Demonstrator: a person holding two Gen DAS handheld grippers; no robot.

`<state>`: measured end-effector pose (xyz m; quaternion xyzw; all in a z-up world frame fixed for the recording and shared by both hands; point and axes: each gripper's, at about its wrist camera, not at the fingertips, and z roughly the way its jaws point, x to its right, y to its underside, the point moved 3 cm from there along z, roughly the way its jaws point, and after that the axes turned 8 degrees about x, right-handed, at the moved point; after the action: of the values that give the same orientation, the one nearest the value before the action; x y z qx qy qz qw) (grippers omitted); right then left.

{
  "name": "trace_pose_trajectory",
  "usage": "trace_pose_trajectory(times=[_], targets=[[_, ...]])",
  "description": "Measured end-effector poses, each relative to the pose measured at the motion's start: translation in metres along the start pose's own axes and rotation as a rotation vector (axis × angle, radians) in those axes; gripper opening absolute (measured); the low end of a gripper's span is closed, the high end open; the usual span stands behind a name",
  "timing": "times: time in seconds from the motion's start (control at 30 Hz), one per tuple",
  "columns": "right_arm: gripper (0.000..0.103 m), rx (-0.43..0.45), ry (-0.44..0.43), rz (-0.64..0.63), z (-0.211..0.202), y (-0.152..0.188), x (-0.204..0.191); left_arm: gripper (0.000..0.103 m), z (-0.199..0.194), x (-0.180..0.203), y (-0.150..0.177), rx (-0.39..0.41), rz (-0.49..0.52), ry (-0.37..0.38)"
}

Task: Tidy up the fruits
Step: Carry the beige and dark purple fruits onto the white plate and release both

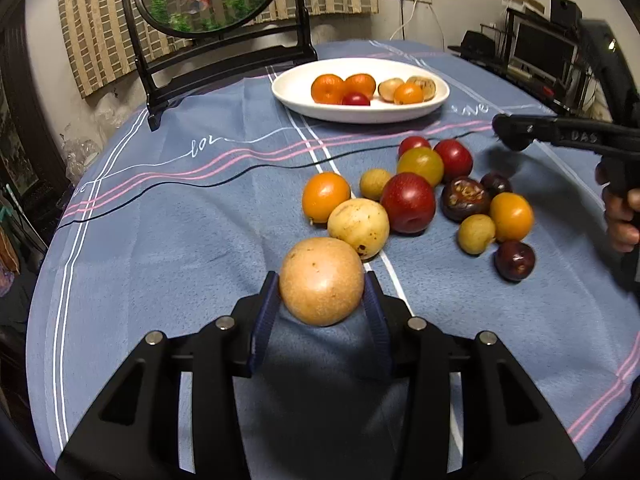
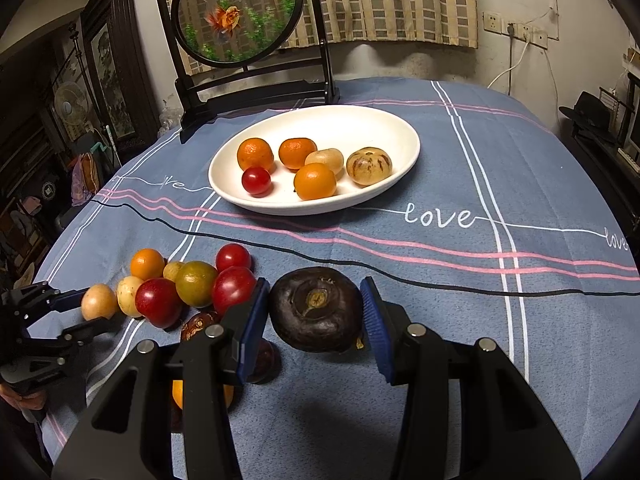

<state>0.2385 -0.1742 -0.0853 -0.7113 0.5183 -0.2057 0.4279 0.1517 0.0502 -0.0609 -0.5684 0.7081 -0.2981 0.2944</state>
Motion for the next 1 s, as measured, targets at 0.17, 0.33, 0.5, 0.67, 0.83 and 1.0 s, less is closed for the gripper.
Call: trace_pose_trajectory(times=[0.17,0.33,0.5,0.67,0.83,1.0], targets=[[0.047,0.021,-0.019,0.004,-0.003,-0.002,-0.001,0.043,-0.018,0.003,-0.016,0.058,0.028,0.015],[0.047,0.019,-0.054,0.028,-0.003,-0.004,-0.002,0.043,-0.024,0.006,-0.044,0.101,0.041,0.066],[0.047,0.083,-0.102,0.053,-0.012,-0.032,-0.007,0.043,-0.013,0.006,-0.087,0.104,0.037,0.148],[0.047,0.150,-0.084,0.031,0.005,-0.075,-0.014,0.043,0.022,-0.001,-0.142,0.116,0.006,0.160],[0.047,0.109,-0.072,-0.017,0.053,-0.091,-0.025,0.043,0.084,-0.018,-0.191,0.070,-0.040,0.157],[0.047,0.055,-0.054,-0.098,0.091,-0.090,-0.035,0.043,0.156,-0.027,-0.218,-0.006,-0.070,0.138]])
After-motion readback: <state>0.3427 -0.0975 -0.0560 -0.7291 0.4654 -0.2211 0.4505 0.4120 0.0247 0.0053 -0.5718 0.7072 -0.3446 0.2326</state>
